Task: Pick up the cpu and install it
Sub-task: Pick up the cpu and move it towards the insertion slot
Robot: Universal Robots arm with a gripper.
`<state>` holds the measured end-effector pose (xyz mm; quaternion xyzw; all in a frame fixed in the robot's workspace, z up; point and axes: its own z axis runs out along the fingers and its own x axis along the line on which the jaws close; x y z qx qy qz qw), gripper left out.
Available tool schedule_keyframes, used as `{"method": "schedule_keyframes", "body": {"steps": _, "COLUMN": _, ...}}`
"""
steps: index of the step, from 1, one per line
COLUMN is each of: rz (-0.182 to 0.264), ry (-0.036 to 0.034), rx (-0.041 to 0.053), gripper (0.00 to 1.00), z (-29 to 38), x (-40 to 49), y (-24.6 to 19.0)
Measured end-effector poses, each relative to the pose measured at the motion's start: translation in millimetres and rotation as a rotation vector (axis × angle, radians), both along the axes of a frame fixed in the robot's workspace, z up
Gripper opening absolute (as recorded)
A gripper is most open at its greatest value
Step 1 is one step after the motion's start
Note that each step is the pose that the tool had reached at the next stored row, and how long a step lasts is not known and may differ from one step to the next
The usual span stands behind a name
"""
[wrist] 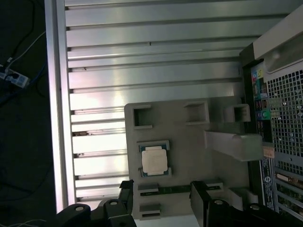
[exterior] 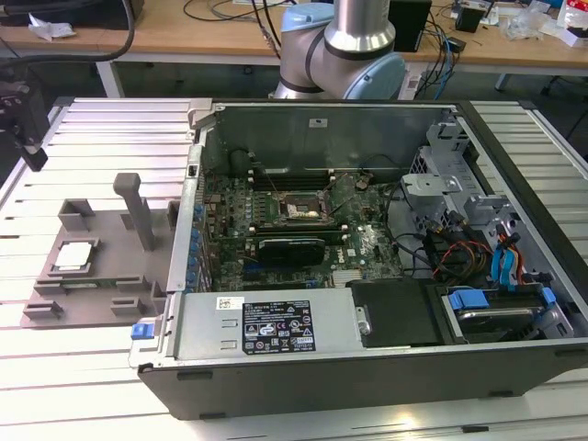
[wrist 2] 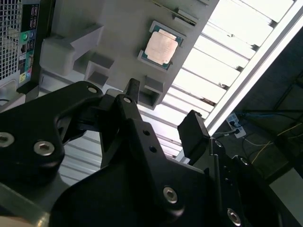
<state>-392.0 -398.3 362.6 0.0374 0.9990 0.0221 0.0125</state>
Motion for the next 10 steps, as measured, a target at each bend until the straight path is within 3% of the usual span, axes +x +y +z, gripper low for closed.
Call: {"method": "schedule_keyframes", "body": {"steps": 10, "rz": 0.0, "ry": -0.0001, "rx": 0.0, "gripper": 0.6, "z": -15.7, "x": 0.0, "y": 0.0}}
